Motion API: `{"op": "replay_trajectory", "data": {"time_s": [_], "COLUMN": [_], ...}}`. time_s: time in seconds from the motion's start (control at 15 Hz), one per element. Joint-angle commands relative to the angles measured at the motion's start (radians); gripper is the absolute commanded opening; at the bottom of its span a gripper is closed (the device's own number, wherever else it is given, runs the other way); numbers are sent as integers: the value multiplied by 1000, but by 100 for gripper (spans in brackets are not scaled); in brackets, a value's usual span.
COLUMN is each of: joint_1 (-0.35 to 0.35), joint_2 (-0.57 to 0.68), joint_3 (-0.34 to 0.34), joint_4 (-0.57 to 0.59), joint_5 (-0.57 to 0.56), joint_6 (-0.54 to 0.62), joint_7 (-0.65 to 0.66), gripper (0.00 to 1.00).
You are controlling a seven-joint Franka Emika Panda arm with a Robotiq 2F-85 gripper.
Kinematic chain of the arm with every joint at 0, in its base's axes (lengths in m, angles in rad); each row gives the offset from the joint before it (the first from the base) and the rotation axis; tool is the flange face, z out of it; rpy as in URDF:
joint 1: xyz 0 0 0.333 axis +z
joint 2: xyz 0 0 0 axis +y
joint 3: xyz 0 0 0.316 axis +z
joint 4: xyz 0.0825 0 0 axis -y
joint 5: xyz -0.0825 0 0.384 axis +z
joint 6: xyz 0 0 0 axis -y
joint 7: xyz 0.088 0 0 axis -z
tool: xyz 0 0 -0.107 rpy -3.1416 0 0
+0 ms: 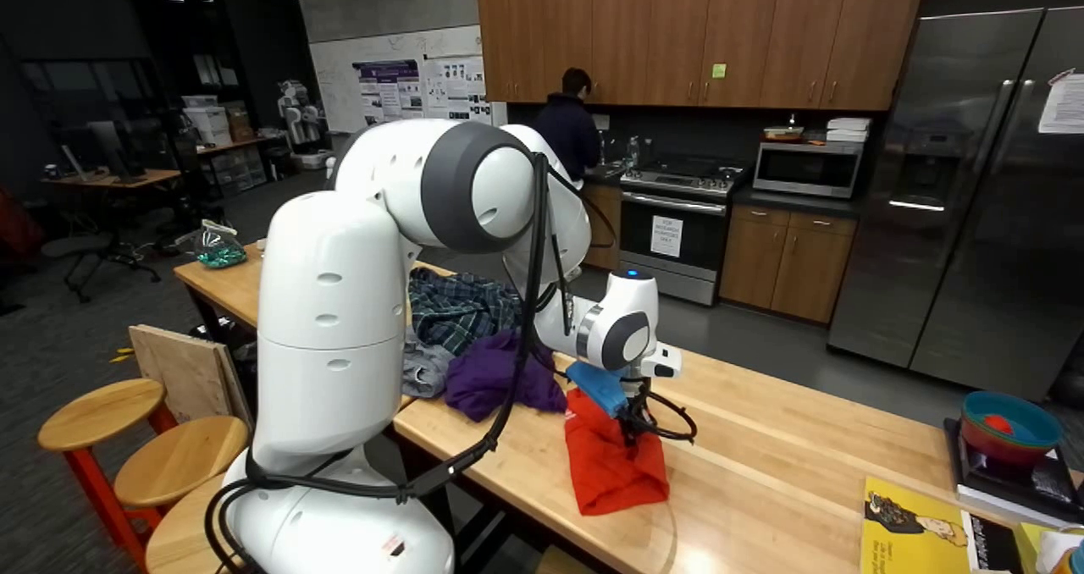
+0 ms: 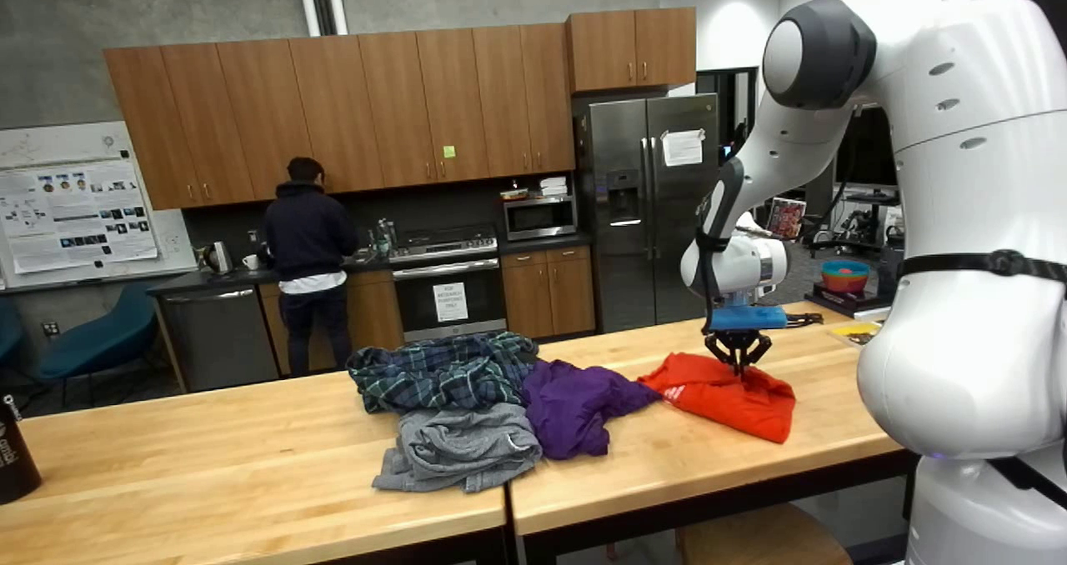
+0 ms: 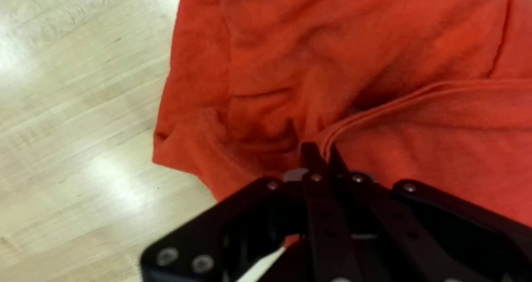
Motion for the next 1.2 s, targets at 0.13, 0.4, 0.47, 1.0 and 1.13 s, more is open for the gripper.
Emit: {"op": "replay_trajectory", "data": {"time_s": [0.13, 0.4, 0.47, 1.0, 1.13], "joint_1": [27, 49, 53, 25, 8], "joint_2": [-69, -133, -148, -273, -308], "joint_3": [-3, 8, 10, 27, 29], "joint_4": [-53, -115, -130, -255, -286], "joint_5": [-13, -25, -30, -19, 11], "joint_6": [33, 64, 73, 136, 145], "joint_7": [15, 11, 13, -25, -58], "gripper": [1, 1, 1, 1, 1]}}
